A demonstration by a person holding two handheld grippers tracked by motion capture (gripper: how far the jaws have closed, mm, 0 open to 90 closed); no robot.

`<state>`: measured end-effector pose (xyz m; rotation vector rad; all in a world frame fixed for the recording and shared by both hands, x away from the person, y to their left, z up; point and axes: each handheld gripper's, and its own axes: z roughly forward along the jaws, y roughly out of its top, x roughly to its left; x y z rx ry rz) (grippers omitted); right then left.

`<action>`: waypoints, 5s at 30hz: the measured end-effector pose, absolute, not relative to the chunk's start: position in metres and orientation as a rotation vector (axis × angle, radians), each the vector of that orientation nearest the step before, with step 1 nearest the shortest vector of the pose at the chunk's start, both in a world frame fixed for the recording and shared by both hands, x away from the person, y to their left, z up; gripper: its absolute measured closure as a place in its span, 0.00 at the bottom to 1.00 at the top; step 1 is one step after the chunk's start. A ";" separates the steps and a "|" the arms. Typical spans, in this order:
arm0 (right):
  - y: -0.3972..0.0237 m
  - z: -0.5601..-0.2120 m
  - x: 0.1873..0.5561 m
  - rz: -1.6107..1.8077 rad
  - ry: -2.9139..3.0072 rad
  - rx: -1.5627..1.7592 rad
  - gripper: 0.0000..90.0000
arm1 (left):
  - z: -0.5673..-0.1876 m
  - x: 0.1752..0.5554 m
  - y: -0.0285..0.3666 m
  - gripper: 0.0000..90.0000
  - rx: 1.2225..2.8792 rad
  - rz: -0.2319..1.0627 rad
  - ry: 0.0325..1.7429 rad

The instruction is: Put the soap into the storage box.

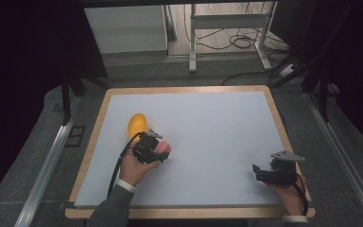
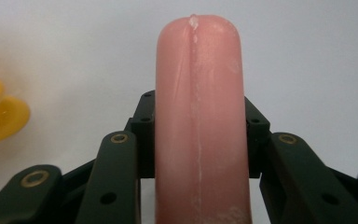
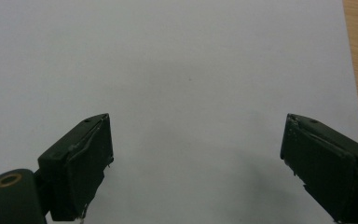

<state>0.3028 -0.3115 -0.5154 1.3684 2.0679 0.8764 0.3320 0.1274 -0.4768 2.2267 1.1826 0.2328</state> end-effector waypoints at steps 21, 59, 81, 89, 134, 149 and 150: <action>-0.310 -0.516 0.303 0.874 2.065 1.367 0.10 | -0.470 0.344 0.162 0.67 2.162 0.247 1.261; -0.310 -0.515 0.302 0.881 2.060 1.372 0.10 | -0.458 0.373 0.206 0.67 2.037 0.297 1.356; -0.311 -0.515 0.302 0.866 2.056 1.379 0.10 | -0.468 0.409 0.221 0.67 1.952 0.291 1.474; -0.310 -0.516 0.302 0.862 2.060 1.373 0.10 | -0.472 0.417 0.223 0.67 1.942 0.294 1.511; -0.309 -0.519 0.302 0.839 2.068 1.373 0.10 | -0.460 0.409 0.212 0.30 1.893 0.357 1.424; -0.309 -0.518 0.302 0.837 2.070 1.369 0.10 | -0.445 0.372 0.190 0.28 1.942 0.320 1.242; -0.309 -0.518 0.302 0.836 2.070 1.368 0.10 | -0.446 0.370 0.188 0.28 1.945 0.320 1.232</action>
